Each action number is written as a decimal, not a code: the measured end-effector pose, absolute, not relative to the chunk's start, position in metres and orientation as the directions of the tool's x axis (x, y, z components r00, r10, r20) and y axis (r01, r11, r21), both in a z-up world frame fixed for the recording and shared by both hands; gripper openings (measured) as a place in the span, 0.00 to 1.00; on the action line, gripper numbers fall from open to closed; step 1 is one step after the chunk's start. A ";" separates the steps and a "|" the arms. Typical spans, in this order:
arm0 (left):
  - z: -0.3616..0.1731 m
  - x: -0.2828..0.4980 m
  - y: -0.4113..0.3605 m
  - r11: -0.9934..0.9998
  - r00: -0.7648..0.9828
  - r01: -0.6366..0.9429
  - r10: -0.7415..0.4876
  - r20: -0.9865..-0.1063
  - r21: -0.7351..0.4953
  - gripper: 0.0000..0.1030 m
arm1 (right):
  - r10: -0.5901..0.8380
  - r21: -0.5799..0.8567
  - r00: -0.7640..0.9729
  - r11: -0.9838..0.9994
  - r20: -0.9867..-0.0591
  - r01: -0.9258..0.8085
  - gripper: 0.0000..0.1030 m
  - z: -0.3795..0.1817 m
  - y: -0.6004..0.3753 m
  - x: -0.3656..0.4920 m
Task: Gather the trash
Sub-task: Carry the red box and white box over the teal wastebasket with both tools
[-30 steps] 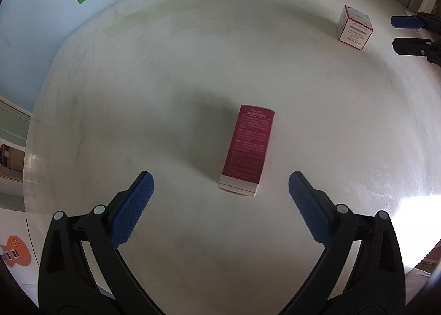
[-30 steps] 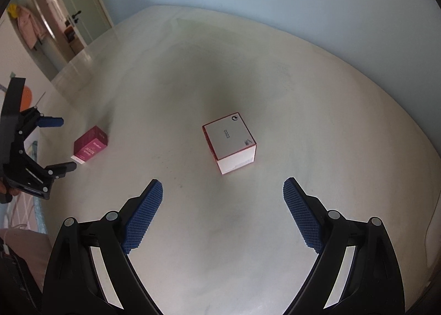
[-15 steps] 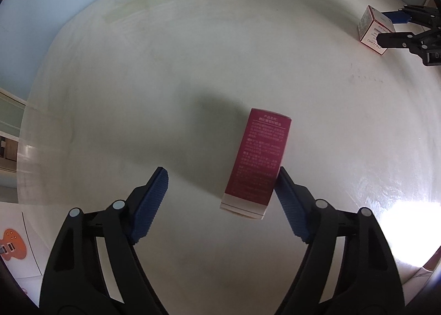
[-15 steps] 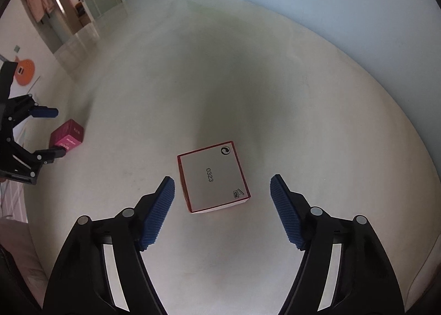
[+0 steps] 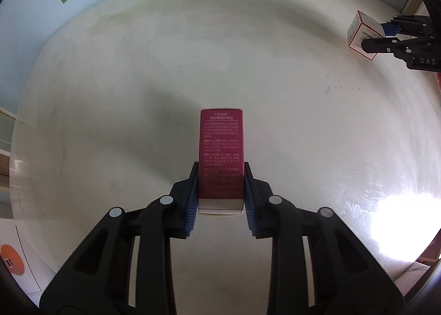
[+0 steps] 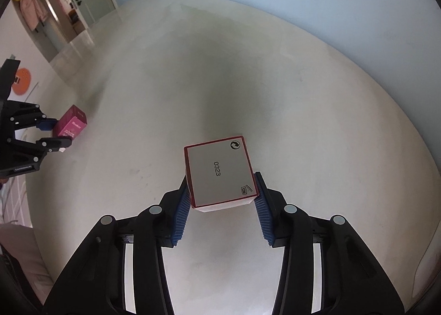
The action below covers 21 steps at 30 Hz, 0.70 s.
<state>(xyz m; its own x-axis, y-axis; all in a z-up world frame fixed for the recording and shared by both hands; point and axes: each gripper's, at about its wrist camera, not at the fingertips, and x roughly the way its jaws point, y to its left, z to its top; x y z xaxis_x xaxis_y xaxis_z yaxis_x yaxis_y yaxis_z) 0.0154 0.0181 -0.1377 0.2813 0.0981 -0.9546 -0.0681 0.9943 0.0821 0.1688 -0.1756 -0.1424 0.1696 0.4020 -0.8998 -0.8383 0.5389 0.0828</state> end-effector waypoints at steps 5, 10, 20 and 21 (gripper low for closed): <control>-0.123 0.014 0.007 0.994 0.318 -0.008 0.106 -0.942 0.109 0.26 | 0.397 0.073 0.211 0.591 -0.893 -0.803 0.43 -0.129 -0.191 0.159; -0.112 0.014 0.001 0.991 0.349 0.059 0.090 -0.933 0.118 0.26 | 0.385 0.066 0.257 0.653 -0.886 -0.754 0.43 -0.114 -0.215 0.143; -0.106 0.018 -0.057 0.951 0.394 0.286 -0.004 -0.919 0.119 0.26 | 0.316 0.056 0.369 0.820 -0.874 -0.569 0.43 -0.090 -0.286 0.092; -0.105 0.019 -0.063 0.941 0.398 0.318 -0.019 -0.917 0.119 0.26 | 0.304 0.056 0.383 0.841 -0.872 -0.538 0.43 -0.088 -0.295 0.083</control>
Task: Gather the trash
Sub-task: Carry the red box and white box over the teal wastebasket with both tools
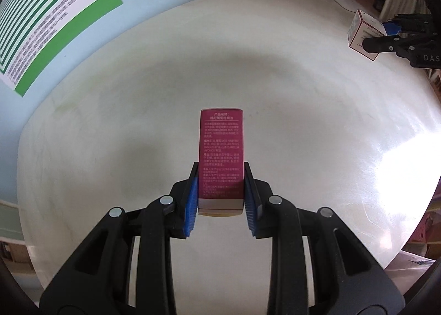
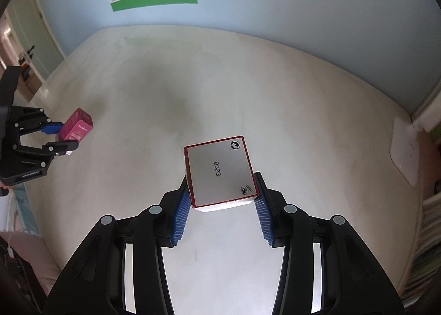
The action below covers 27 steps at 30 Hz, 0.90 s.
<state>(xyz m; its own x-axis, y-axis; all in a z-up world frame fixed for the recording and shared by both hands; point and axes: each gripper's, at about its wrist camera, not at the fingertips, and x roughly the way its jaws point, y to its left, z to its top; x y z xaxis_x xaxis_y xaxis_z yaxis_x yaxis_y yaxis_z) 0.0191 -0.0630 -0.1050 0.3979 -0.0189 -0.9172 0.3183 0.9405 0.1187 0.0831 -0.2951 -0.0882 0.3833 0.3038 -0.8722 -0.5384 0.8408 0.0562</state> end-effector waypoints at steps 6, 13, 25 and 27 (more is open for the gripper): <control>-0.106 0.012 -0.107 0.850 0.389 0.513 -0.101 -0.916 0.124 0.26 | 0.224 0.060 0.449 0.934 -0.865 -0.352 0.43 -0.083 -0.351 0.029; -0.113 -0.013 -0.167 0.690 0.339 0.713 -0.183 -0.923 0.125 0.26 | 0.129 0.074 0.480 0.988 -0.868 -0.133 0.43 -0.085 -0.402 -0.060; -0.109 -0.121 -0.293 0.395 0.238 0.913 -0.318 -0.918 0.100 0.26 | -0.019 0.099 0.532 0.976 -0.847 0.193 0.43 -0.071 -0.472 -0.229; -0.111 -0.141 -0.311 0.346 0.216 0.934 -0.331 -0.919 0.095 0.26 | -0.041 0.099 0.531 0.968 -0.846 0.232 0.43 -0.070 -0.482 -0.261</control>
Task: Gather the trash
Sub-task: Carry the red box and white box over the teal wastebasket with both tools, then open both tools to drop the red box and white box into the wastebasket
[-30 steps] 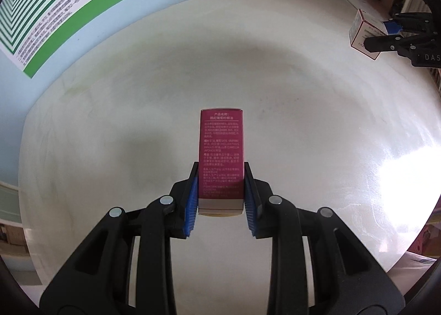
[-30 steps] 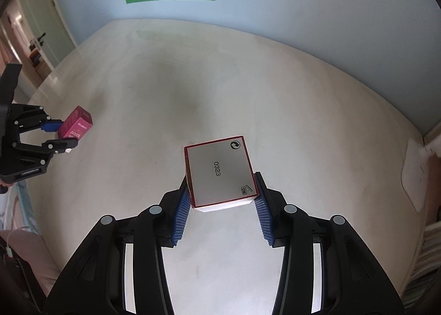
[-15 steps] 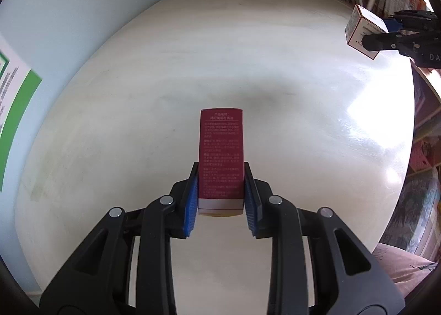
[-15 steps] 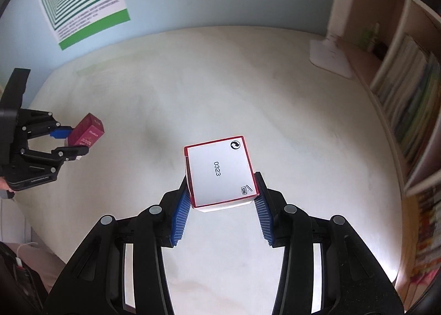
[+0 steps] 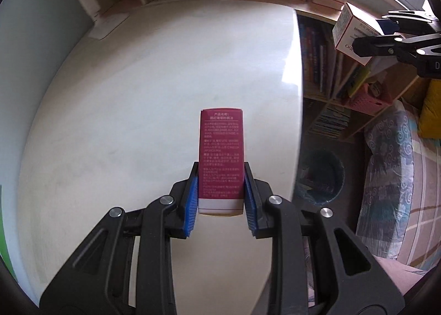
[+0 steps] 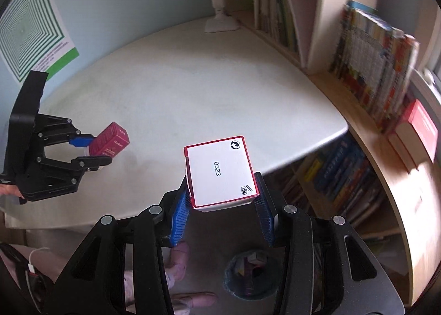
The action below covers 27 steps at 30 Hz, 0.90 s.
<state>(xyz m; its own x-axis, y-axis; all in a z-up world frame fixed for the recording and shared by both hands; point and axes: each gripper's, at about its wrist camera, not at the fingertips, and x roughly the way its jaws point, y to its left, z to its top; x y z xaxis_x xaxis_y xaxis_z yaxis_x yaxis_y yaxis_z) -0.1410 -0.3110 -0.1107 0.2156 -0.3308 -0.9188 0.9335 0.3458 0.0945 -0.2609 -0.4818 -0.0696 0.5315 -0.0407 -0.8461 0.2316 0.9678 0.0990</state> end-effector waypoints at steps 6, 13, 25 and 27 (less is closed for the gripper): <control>-0.117 -0.223 -0.351 0.229 0.127 0.972 -0.348 -0.929 0.048 0.26 | -0.081 0.127 0.515 0.926 -0.853 0.356 0.43 -0.081 -0.510 -0.365; -0.149 -0.312 -0.397 0.088 0.037 0.996 -0.299 -0.954 0.011 0.26 | -0.050 0.211 0.462 0.842 -0.886 0.496 0.43 -0.138 -0.531 -0.458; -0.248 -0.378 -0.446 -0.026 -0.049 0.999 -0.146 -0.988 -0.046 0.26 | 0.047 0.343 0.439 0.700 -0.897 0.626 0.43 -0.242 -0.540 -0.519; -0.265 -0.382 -0.451 -0.035 -0.067 0.997 -0.120 -0.990 -0.063 0.26 | 0.055 0.361 0.443 0.674 -0.895 0.644 0.43 -0.256 -0.541 -0.523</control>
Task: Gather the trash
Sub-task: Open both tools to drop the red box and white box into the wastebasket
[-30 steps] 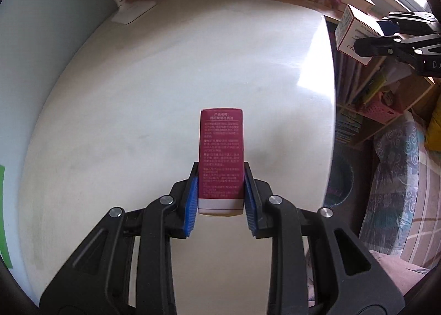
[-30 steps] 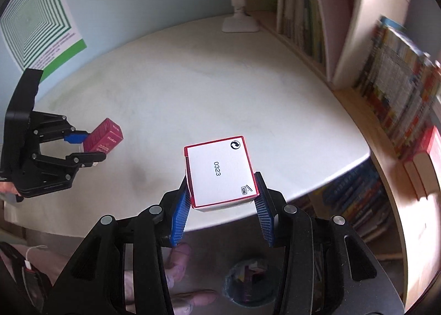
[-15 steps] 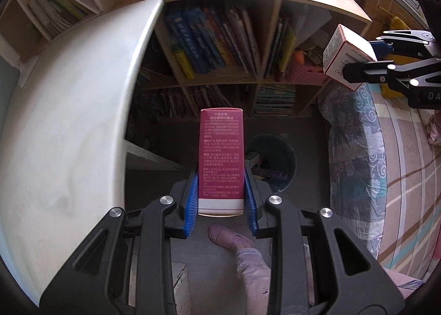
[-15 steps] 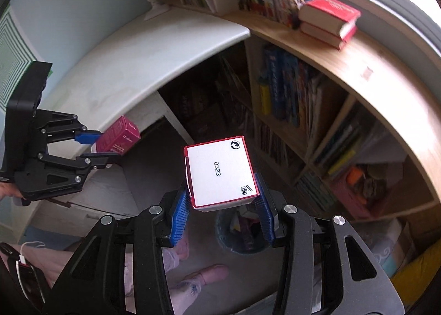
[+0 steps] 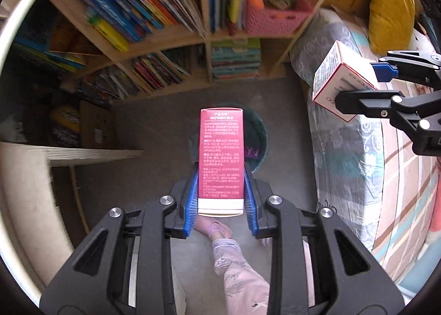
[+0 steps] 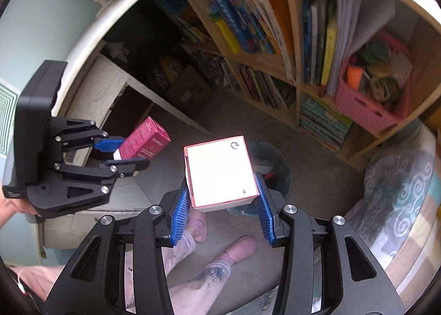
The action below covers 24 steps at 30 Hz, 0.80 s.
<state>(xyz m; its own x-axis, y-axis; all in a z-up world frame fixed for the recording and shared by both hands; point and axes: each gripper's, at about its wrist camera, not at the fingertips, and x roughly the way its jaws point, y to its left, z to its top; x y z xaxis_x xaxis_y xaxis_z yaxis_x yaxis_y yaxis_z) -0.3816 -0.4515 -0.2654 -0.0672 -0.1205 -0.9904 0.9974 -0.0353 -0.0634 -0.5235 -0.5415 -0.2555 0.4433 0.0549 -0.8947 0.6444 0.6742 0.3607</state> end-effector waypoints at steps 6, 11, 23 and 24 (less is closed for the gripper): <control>-0.316 -0.390 -0.462 -0.050 -0.102 0.994 -0.045 -0.994 -0.100 0.26 | 0.085 0.402 0.446 0.604 -0.891 0.688 0.43 -0.297 -0.541 -0.534; -0.349 -0.395 -0.472 -0.063 -0.121 0.991 0.000 -0.993 -0.121 0.29 | 0.112 0.435 0.453 0.552 -0.884 0.712 0.47 -0.328 -0.544 -0.536; -0.363 -0.384 -0.488 -0.080 -0.007 0.997 -0.026 -1.000 -0.005 0.77 | 0.076 0.450 0.476 0.484 -0.876 0.751 0.67 -0.340 -0.561 -0.551; -0.362 -0.384 -0.486 -0.081 -0.005 0.997 -0.029 -1.000 -0.003 0.78 | 0.075 0.446 0.473 0.488 -0.878 0.750 0.67 -0.339 -0.560 -0.551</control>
<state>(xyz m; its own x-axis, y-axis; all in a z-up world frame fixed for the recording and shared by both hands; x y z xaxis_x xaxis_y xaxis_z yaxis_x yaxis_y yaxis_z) -0.3836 -0.4860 -0.3616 -0.0049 -0.0289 -0.9996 0.9967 -0.0812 -0.0026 -0.5513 -0.5603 -0.3394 0.4735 0.0745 -0.8776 0.7502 0.4879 0.4462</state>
